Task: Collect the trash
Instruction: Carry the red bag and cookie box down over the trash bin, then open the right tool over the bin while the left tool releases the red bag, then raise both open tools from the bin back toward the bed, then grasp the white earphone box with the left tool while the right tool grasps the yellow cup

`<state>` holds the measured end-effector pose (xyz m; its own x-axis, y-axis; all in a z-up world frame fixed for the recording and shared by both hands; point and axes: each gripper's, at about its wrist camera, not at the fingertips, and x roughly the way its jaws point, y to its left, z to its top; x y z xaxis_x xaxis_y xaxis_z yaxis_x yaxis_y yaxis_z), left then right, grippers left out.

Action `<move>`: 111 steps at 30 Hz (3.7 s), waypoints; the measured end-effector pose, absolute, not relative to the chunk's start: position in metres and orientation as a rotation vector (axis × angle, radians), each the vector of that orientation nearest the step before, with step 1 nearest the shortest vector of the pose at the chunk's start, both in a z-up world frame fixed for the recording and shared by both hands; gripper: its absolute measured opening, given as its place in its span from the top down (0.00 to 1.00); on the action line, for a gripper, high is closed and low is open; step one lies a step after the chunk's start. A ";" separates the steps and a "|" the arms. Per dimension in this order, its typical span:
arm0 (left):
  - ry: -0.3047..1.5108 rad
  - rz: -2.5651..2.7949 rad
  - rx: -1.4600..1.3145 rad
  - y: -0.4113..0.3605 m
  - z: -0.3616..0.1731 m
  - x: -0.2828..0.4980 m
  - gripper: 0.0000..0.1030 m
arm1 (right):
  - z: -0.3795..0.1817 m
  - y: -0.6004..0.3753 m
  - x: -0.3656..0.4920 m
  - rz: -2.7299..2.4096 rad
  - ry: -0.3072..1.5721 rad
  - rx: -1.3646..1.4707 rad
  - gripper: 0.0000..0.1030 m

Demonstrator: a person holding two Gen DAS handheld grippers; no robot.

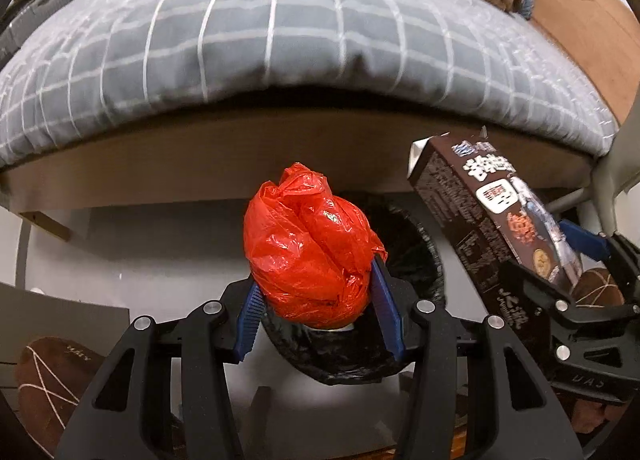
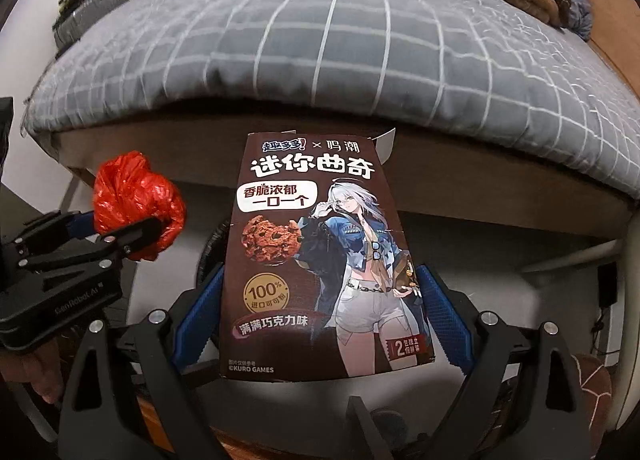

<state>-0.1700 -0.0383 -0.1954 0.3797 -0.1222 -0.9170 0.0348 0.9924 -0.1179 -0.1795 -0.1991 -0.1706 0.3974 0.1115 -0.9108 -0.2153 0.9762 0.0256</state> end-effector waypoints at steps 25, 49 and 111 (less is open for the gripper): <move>1.286 -0.085 -0.114 -0.037 -0.246 -0.144 0.52 | -0.210 -0.212 -0.141 0.183 1.211 -0.016 0.07; 1.288 -0.122 -0.033 -0.085 -0.262 -0.138 0.26 | -0.204 -0.267 -0.133 0.059 1.154 -0.009 0.07; 1.031 0.069 -0.105 -0.088 -0.104 0.157 0.06 | -0.068 -0.323 0.064 -0.012 0.925 -0.016 0.07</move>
